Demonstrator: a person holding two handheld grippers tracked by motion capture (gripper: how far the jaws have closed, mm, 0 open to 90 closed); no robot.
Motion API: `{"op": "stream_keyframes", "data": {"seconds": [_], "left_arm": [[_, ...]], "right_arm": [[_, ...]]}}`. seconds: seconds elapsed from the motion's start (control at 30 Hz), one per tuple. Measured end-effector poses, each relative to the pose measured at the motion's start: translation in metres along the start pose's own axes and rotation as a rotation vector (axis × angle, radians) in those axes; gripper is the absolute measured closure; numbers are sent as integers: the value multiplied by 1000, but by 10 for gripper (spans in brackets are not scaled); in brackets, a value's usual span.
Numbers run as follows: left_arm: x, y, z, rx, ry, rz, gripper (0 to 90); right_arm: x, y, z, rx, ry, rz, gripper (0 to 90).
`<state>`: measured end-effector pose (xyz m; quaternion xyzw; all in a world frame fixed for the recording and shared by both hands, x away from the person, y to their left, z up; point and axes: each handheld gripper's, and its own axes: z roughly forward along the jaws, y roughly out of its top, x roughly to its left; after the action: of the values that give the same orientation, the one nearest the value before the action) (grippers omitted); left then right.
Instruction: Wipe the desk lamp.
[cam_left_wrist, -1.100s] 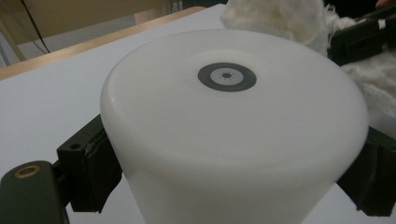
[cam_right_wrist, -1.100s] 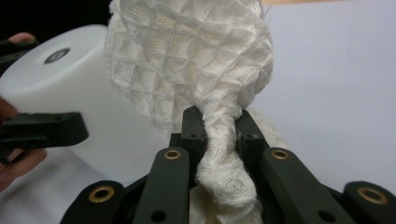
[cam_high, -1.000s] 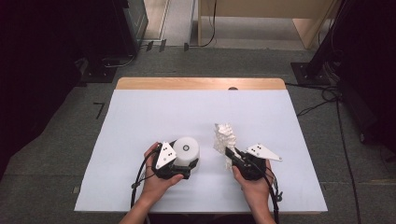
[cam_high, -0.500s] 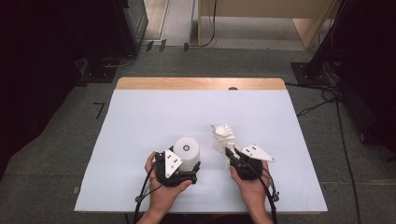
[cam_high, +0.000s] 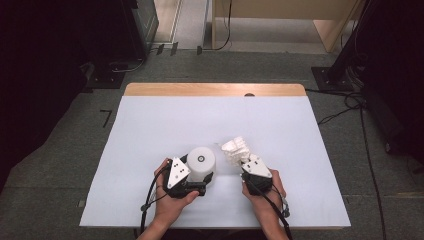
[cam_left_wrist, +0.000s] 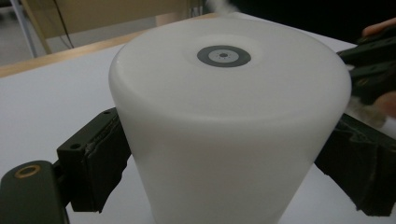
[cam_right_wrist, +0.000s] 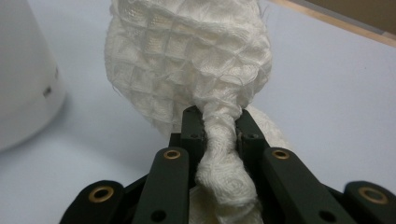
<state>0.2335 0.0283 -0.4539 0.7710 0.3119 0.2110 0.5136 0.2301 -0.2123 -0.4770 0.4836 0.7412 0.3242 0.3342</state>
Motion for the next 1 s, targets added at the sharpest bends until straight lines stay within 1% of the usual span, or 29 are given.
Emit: {"op": "stream_keyframes", "data": {"seconds": [0.03, 0.07, 0.1, 0.13, 0.2, 0.23, 0.27, 0.3, 0.33, 0.37, 0.4, 0.43, 0.47, 0.53, 0.57, 0.6, 0.63, 0.7, 0.77, 0.8, 0.83, 0.9, 0.93, 1.0], "left_arm": [[-1, 0, 0, 2, -8, 11, 85], [-2, 0, 1, 6, -20, 21, 84], [-3, 0, 2, 8, -28, 24, 84], [-3, 0, 3, 14, -33, 30, 84], [-2, -2, 5, 29, -32, 37, 84], [-1, -3, 6, 32, -33, 35, 84], [1, -3, 6, 28, -41, 34, 84], [3, -3, 5, 23, -58, 31, 85], [5, -3, 4, 14, -73, 29, 85], [8, -3, 3, 11, -101, 25, 85], [9, -2, 2, 6, -119, 27, 85], [10, -2, 2, 3, -127, 31, 85], [11, -2, 2, 0, -131, 37, 85], [11, -4, 3, 11, -143, 49, 85], [10, -5, 5, 24, -149, 54, 85], [9, -7, 6, 16, -148, 57, 86], [8, -8, 6, 13, -145, 56, 86], [7, -7, 7, 19, -142, 68, 85], [8, -7, 7, 21, -142, 59, 86], [8, -7, 7, 23, -138, 55, 86], [9, -8, 8, 30, -133, 55, 86], [9, -9, 8, 26, -134, 55, 85], [9, -9, 7, 26, -132, 55, 85], [9, -9, 8, 27, -134, 52, 85]], "right_arm": [[6, -1, 3, 23, 7, -30, 778], [10, -2, 5, 34, 12, -49, 778], [16, -2, 6, 45, 31, -76, 778], [18, -2, 6, 45, 56, -88, 778], [23, 0, 2, 6, 181, -88, 777], [24, 2, -2, -27, 253, -85, 777], [24, 4, -4, -42, 285, -91, 778], [23, 6, -7, -59, 320, -86, 778], [22, 8, -10, -79, 352, -72, 778], [20, 9, -12, -96, 373, -56, 778], [16, 12, -16, -124, 404, -22, 778], [12, 13, -19, -152, 424, -1, 778], [9, 15, -22, -173, 433, 15, 779], [1, 20, -31, -228, 459, 46, 778], [-1, 22, -34, -245, 466, 56, 778], [-2, 24, -37, -253, 468, 57, 778], [-1, 24, -37, -246, 461, 51, 778], [0, 23, -35, -215, 442, 44, 779], [3, 17, -26, -155, 444, 47, 779], [6, 14, -20, -106, 452, 55, 778], [8, 10, -14, -56, 454, 48, 778], [13, 2, 0, 51, 470, 30, 778], [14, 1, 2, 58, 469, 29, 778], [13, 2, 0, 46, 474, 41, 778]]}}
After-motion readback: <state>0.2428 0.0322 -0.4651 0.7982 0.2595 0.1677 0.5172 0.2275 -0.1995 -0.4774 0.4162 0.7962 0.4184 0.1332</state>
